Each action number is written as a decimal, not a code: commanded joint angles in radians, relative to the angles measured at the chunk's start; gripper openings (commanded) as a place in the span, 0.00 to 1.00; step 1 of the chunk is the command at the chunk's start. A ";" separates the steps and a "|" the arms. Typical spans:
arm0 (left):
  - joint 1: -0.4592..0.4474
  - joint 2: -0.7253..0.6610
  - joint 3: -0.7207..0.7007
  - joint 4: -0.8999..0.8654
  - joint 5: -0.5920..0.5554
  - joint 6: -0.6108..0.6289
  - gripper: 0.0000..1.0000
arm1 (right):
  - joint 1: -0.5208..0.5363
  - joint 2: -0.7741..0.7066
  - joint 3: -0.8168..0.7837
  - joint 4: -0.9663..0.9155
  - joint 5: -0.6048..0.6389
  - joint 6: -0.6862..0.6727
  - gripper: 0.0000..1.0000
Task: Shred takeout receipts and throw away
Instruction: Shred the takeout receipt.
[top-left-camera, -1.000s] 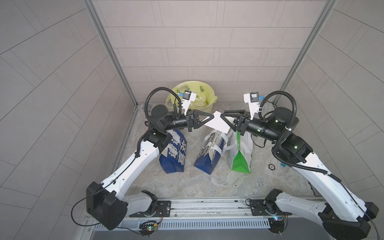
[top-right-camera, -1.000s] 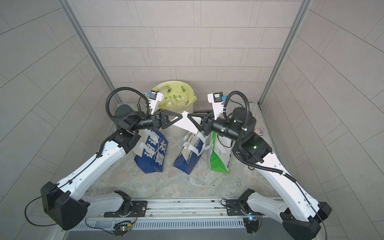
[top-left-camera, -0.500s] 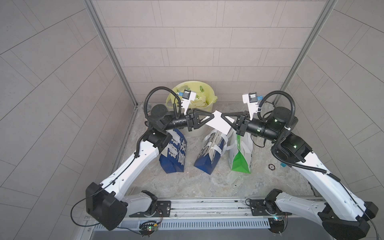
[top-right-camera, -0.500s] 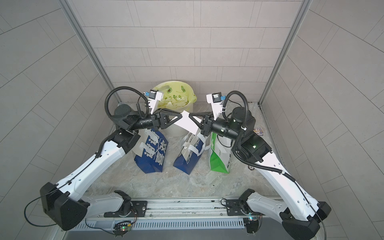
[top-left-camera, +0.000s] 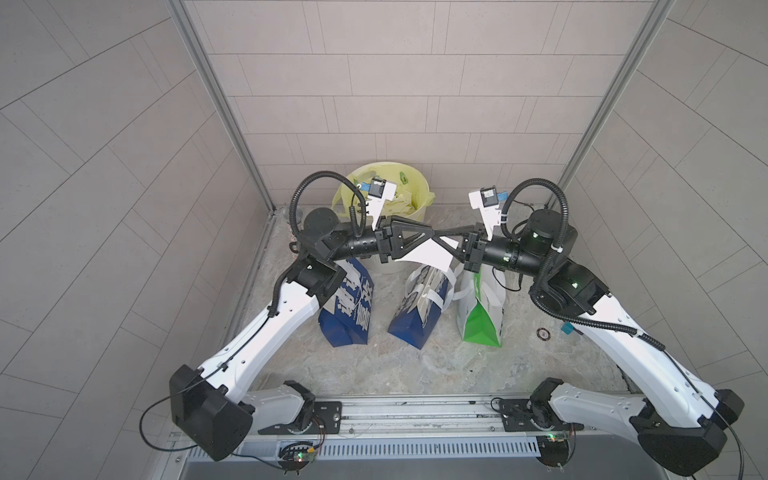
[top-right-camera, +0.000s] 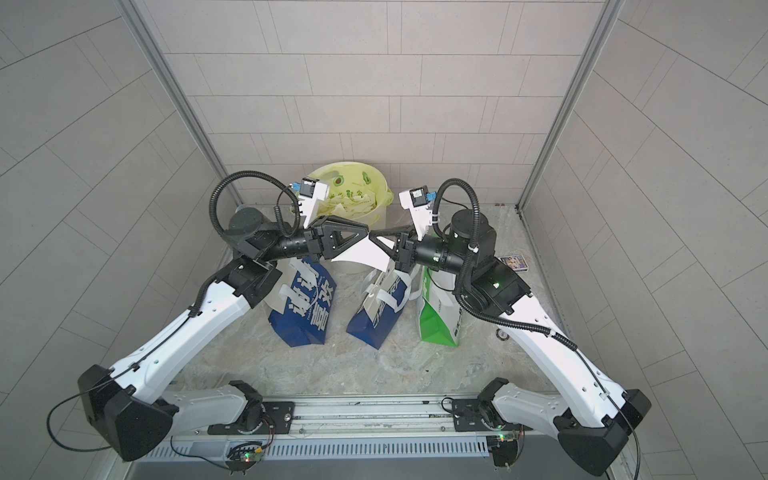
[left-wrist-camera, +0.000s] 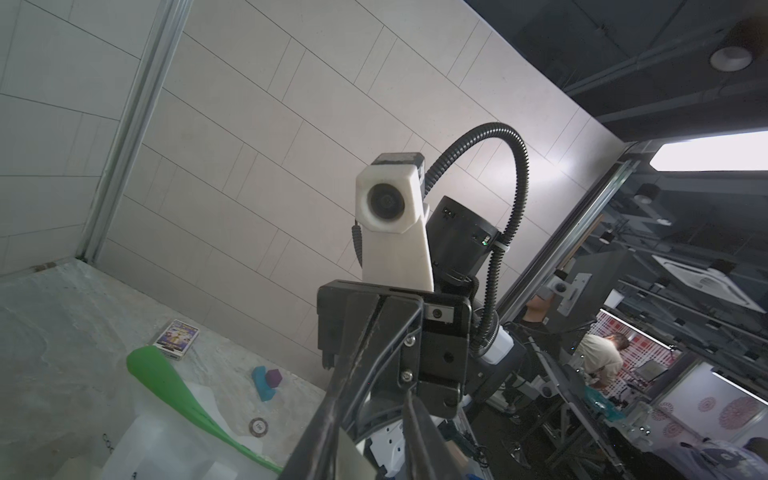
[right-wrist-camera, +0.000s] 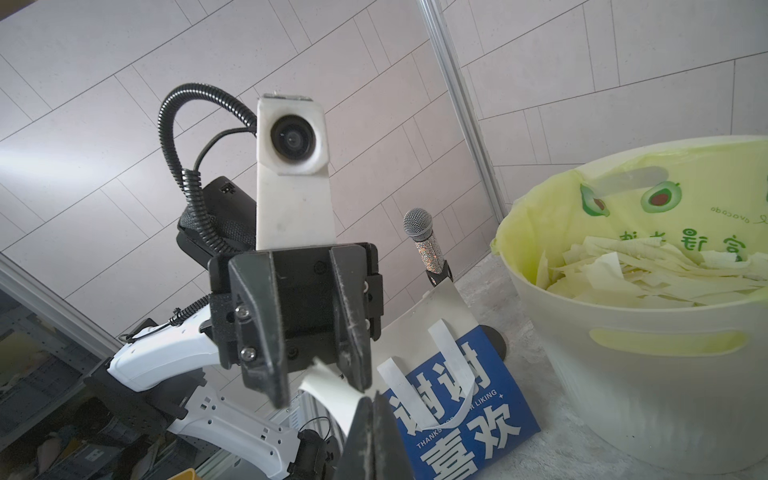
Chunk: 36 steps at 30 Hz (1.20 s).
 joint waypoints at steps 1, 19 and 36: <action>-0.004 -0.015 0.037 -0.021 0.001 0.037 0.27 | 0.001 -0.015 0.023 0.029 -0.010 -0.008 0.00; -0.085 -0.009 0.224 -0.656 -0.469 0.224 0.00 | 0.048 -0.064 0.057 -0.073 0.232 -0.465 0.00; -0.078 0.280 0.613 -0.868 -0.922 0.391 0.00 | 0.045 -0.200 -0.107 0.209 0.257 -0.373 0.00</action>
